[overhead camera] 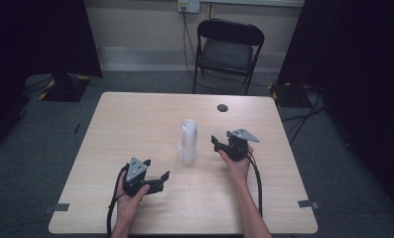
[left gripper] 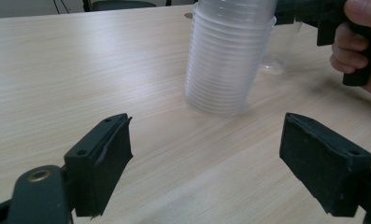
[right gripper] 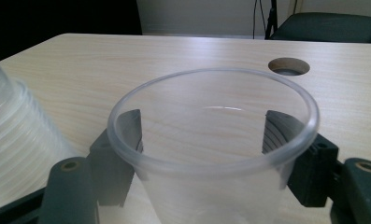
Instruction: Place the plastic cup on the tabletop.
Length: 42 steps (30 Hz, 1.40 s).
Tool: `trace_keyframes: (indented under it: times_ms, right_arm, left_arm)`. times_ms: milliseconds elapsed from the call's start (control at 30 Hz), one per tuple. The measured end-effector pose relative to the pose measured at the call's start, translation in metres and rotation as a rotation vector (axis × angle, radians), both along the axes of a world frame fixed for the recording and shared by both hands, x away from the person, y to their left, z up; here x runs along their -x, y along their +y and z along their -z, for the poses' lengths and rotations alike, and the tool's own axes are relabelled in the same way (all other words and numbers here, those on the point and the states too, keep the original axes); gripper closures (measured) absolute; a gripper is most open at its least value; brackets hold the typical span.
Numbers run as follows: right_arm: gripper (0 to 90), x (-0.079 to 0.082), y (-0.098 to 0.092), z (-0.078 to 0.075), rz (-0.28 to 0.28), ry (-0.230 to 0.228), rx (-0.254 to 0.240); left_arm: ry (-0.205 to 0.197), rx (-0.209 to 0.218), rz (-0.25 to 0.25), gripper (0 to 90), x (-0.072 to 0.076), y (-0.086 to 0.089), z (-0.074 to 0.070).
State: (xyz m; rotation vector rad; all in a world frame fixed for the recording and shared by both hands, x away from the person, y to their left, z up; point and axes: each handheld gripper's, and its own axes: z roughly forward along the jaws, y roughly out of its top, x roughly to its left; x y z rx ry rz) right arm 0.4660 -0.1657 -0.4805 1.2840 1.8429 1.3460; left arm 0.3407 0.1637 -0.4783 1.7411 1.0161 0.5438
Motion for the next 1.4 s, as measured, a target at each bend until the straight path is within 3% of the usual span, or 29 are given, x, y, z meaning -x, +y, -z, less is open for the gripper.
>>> trace_keyframes:
  times_ms: [167,400,467,767,1133,1400]
  right_arm:
    - [28.0,0.003,-0.001,0.001,-0.007,0.031,0.033]
    - [25.8,0.003,-0.004,0.002,-0.001,0.055,0.03]
    - [23.0,0.003,-0.005,0.005,-0.007,0.084,0.005]
    - [18.6,0.008,-0.004,0.007,-0.016,0.108,0.015]
    - [17.1,0.031,-0.013,0.009,-0.007,0.133,0.046]
    - [17.4,0.056,-0.023,0.004,-0.002,0.135,-0.01]
  left_arm:
    - [-0.004,0.004,-0.002,16.6,0.0,0.002,-0.001]
    - [-0.001,0.016,-0.011,16.6,-0.001,0.005,-0.002]
    - [-0.002,0.019,-0.011,16.6,0.0,0.005,-0.002]
    - [0.009,0.026,-0.021,16.1,-0.001,0.006,-0.003]
    - [0.026,0.019,-0.066,16.6,-0.002,0.012,-0.004]
    - [0.041,0.034,-0.091,16.9,-0.002,0.018,-0.003]
